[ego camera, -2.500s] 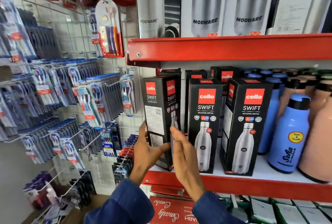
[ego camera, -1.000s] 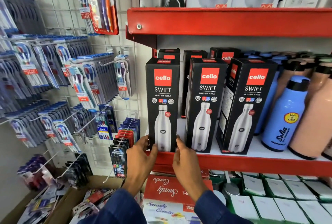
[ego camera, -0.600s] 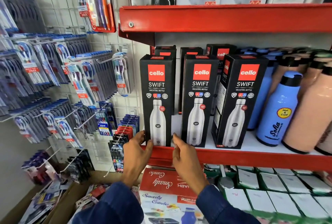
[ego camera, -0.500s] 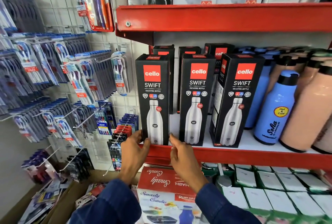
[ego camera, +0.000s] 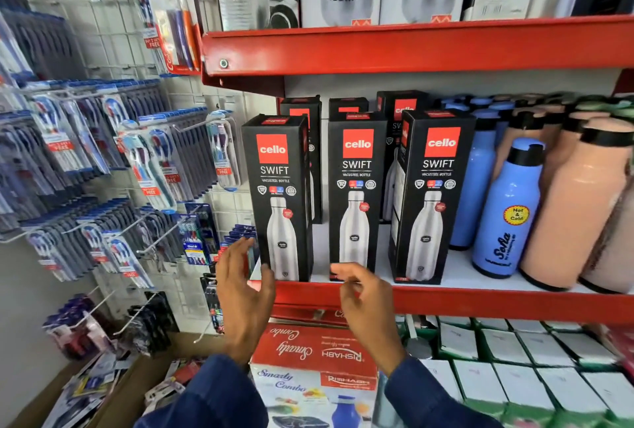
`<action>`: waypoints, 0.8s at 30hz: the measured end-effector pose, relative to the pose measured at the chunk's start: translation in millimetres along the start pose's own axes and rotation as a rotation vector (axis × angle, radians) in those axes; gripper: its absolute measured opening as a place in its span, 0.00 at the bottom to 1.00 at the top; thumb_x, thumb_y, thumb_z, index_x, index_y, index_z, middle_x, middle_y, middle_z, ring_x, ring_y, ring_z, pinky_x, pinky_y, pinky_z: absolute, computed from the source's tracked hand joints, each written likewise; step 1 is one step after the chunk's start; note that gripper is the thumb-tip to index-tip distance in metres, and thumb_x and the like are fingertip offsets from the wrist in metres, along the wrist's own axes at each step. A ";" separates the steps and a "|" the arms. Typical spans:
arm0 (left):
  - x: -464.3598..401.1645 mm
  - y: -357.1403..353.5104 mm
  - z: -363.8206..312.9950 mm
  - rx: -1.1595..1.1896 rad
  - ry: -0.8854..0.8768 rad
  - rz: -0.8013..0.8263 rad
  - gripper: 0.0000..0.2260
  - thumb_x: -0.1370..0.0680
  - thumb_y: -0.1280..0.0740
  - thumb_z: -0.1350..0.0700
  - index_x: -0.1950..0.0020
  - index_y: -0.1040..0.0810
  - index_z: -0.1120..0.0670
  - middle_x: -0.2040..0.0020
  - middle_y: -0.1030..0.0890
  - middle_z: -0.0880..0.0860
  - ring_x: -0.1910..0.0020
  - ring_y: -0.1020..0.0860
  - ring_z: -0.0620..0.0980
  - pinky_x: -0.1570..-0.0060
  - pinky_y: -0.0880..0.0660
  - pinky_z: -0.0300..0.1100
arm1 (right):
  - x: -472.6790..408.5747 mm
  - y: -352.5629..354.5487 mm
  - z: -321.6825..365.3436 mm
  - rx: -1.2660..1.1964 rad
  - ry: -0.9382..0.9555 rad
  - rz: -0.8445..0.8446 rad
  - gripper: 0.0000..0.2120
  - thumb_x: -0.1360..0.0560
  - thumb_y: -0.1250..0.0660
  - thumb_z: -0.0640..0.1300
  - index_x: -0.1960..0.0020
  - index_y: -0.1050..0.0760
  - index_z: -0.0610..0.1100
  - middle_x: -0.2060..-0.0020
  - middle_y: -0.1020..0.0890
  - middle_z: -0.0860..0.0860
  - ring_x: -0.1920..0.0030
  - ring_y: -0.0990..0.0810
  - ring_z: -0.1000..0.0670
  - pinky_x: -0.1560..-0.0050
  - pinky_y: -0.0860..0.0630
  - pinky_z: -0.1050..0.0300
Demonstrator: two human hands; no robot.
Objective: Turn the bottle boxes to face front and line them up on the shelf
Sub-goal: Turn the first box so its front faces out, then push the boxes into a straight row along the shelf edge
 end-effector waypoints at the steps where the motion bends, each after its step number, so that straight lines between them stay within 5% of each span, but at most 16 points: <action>1: 1.8 1.3 -12.4 0.030 -0.071 -0.029 0.16 0.26 0.32 0.61 0.38 0.23 0.51 0.42 0.22 0.49 0.42 0.24 0.47 0.39 0.29 0.38 | 0.8 12.9 -3.4 -0.012 -0.012 -0.097 0.14 0.25 0.34 0.35 0.46 0.20 0.51 0.51 0.17 0.60 0.50 0.19 0.66 0.50 0.22 0.72; 4: 13.2 -14.5 -48.2 0.084 -0.193 0.040 0.08 0.26 0.34 0.58 0.49 0.20 0.47 0.54 0.21 0.40 0.51 0.22 0.36 0.49 0.29 0.26 | 3.1 43.6 -16.9 -0.038 -0.057 -0.307 0.11 0.26 0.32 0.35 0.52 0.21 0.51 0.58 0.17 0.59 0.55 0.19 0.63 0.57 0.24 0.74; 6: 23.2 -35.7 -60.5 0.111 -0.130 0.168 0.09 0.26 0.32 0.55 0.47 0.18 0.46 0.55 0.18 0.37 0.53 0.20 0.33 0.52 0.26 0.25 | 3.4 50.3 -23.9 -0.035 -0.085 -0.333 0.11 0.26 0.32 0.34 0.51 0.21 0.49 0.58 0.17 0.57 0.57 0.18 0.60 0.54 0.22 0.68; 9: 39.1 -68.4 -63.2 0.050 -0.042 0.315 0.19 0.25 0.30 0.54 0.34 0.21 0.53 0.44 0.14 0.50 0.48 0.16 0.44 0.44 0.22 0.36 | 3.8 46.1 -35.0 -0.009 -0.166 -0.267 0.13 0.27 0.33 0.35 0.44 0.22 0.45 0.51 0.16 0.51 0.53 0.18 0.56 0.49 0.20 0.61; 12: 44.5 -84.5 -64.4 0.006 -0.006 0.390 0.27 0.24 0.30 0.54 0.26 0.30 0.60 0.39 0.16 0.56 0.46 0.16 0.53 0.46 0.26 0.35 | 0.6 40.9 -40.5 0.002 -0.221 -0.186 0.18 0.26 0.33 0.38 0.36 0.26 0.42 0.42 0.18 0.47 0.46 0.18 0.52 0.45 0.23 0.61; 15: 40.4 -93.1 -68.5 0.003 0.016 0.411 0.25 0.23 0.31 0.55 0.28 0.31 0.61 0.47 0.14 0.55 0.52 0.16 0.53 0.56 0.28 0.34 | -7.2 41.7 -40.6 0.079 -0.240 -0.122 0.22 0.25 0.34 0.40 0.32 0.29 0.40 0.40 0.18 0.46 0.44 0.18 0.50 0.46 0.25 0.67; 18: 34.1 -100.5 -71.6 0.037 0.052 0.439 0.24 0.23 0.32 0.59 0.28 0.31 0.61 0.47 0.14 0.55 0.49 0.16 0.56 0.54 0.26 0.37 | -16.0 43.0 -40.6 0.125 -0.246 -0.060 0.23 0.25 0.35 0.38 0.31 0.30 0.40 0.45 0.16 0.45 0.54 0.17 0.52 0.63 0.32 0.82; 20: 32.7 -103.0 -72.5 0.034 0.057 0.459 0.25 0.23 0.33 0.60 0.26 0.33 0.61 0.44 0.15 0.57 0.47 0.16 0.57 0.51 0.24 0.40 | -21.3 41.4 -41.7 0.109 -0.254 0.013 0.22 0.25 0.36 0.37 0.31 0.30 0.41 0.41 0.18 0.45 0.53 0.20 0.55 0.57 0.30 0.78; 24: 34.8 -99.0 -71.4 0.036 0.077 0.432 0.25 0.23 0.33 0.61 0.26 0.32 0.61 0.49 0.15 0.54 0.63 0.22 0.45 0.61 0.32 0.29 | -24.0 41.4 -42.9 0.100 -0.258 0.091 0.21 0.25 0.36 0.37 0.32 0.28 0.43 0.41 0.18 0.47 0.50 0.21 0.56 0.48 0.27 0.66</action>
Point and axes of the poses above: each hand's wrist, its own x-axis away from the middle knuckle, its own y-axis out of the back of the hand, z = x × y, the point moved 6 cm from there along -x, towards the middle knuckle
